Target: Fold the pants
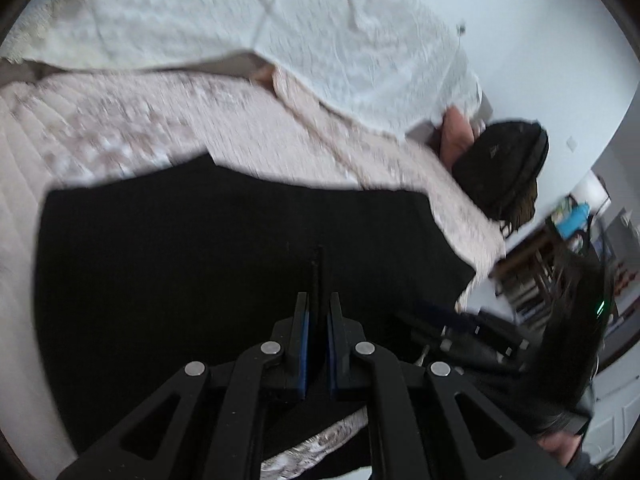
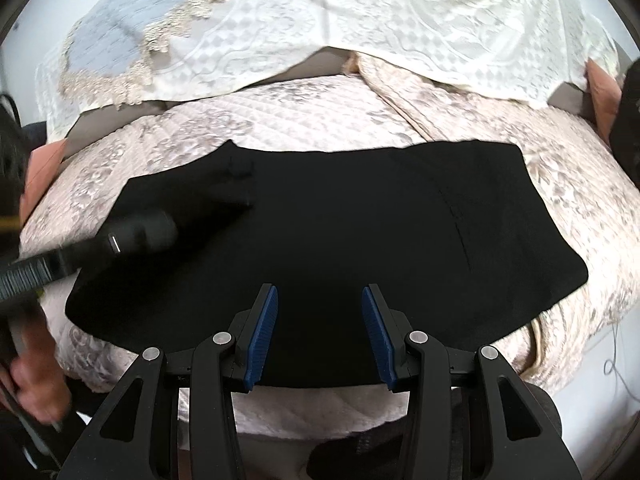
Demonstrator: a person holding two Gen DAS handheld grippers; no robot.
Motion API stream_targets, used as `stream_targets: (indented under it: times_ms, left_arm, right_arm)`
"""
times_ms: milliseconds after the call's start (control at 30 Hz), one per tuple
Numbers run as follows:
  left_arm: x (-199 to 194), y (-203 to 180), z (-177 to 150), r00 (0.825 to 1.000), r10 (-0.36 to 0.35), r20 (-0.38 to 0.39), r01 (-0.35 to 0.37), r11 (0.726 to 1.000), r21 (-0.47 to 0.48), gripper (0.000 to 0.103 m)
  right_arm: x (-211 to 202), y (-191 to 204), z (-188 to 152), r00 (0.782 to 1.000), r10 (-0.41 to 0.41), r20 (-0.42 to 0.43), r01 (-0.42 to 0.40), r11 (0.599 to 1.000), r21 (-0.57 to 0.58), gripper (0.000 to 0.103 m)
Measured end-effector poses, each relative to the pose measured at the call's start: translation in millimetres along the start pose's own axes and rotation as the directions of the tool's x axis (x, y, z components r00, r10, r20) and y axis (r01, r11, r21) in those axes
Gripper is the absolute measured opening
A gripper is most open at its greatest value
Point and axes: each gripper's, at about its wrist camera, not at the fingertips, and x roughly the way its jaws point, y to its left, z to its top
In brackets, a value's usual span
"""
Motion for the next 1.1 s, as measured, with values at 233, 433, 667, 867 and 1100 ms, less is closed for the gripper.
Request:
stream_targets:
  times_ms: [233, 433, 667, 867, 1100]
  left_arm:
    - [8.7, -0.9, -12.5, 0.999, -0.009, -0.049, 0.010, 1.000, 0.011, 0.008]
    - [6.5, -4.9, -16.4, 0.997, -0.027, -0.066, 0.031, 0.998, 0.061, 0.009]
    - [-9.6, -7.0, -16.5, 0.997, -0.052, -0.055, 0.055, 0.997, 0.050, 0.024]
    - [-52.1, 4.6, -10.5, 0.998, 0.005, 0.055, -0.006, 1.000, 0.016, 0.031]
    - [-74.0, 55.6, -10.5, 0.960, 0.265, 0.094, -0.259, 0.963, -0.075, 0.031]
  right_arm:
    - [4.9, -9.8, 0.9, 1.000, 0.019, -0.008, -0.019, 0.999, 0.036, 0.045]
    - [5.9, -6.1, 4.0, 0.999, 0.054, -0.006, -0.054, 0.997, 0.050, 0.045]
    - [3.6, 0.2, 6.9, 0.997, 0.075, -0.006, -0.075, 0.996, 0.040, 0.045]
    - [8.9, 4.2, 10.1, 0.984, 0.178, -0.022, -0.176, 0.982, 0.075, 0.045]
    - [32.0, 8.8, 8.5, 0.946, 0.312, -0.082, -0.297, 0.941, 0.161, 0.045]
